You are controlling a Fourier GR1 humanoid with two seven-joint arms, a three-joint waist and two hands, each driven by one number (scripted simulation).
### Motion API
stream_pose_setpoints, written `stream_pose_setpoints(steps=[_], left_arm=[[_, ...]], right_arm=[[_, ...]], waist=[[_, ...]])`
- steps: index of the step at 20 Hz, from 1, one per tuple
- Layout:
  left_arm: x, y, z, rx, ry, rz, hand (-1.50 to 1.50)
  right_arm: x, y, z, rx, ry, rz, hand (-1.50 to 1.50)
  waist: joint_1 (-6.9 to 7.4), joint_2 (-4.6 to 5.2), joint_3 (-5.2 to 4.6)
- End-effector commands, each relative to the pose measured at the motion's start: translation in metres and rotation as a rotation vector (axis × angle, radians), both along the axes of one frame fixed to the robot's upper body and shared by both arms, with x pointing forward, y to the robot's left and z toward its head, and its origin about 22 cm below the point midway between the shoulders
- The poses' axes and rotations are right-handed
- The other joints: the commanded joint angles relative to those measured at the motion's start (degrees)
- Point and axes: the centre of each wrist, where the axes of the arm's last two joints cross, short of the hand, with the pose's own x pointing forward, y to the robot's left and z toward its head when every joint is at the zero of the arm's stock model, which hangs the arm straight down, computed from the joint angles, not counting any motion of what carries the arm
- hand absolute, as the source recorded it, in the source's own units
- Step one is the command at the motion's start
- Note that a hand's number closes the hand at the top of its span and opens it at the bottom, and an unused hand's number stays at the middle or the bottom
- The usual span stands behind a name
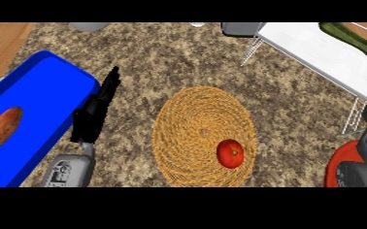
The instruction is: Pick the squash from the placemat and place it in the tiered shelf
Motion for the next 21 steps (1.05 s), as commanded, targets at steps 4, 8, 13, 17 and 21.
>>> stream_pose_setpoints(steps=[4,8,13,17,21], left_arm=[[-0.005,0.001,0.006,0.004,-0.005,0.008,0.0],[0.0,0.016,0.002,0.01,0.007,0.038,0.0],[-0.014,0.005,-0.014,0.012,0.02,0.04,0.0],[-0.007,0.009,-0.015,-0.003,0.031,0.053,0.0],[-0.017,0.019,-0.01,-0.008,0.038,0.037,0.0]], right_arm=[[-0.061,-0.001,0.029,0.169,-0.183,-0.127,-1.5],[-0.104,0.005,0.031,0.293,-0.131,-0.121,-1.5],[-0.16,0.002,0.008,0.349,-0.041,-0.114,-1.5],[-0.199,0.012,-0.003,0.354,0.068,-0.11,-1.5],[-0.243,0.014,-0.011,0.375,0.036,-0.087,-1.5]], waist=[[-0.65,-0.45,-0.01],[-2.34,-1.03,-0.08],[-2.88,-1.22,-0.02],[-3.42,-1.11,-0.12],[-3.33,-1.76,-0.12]])
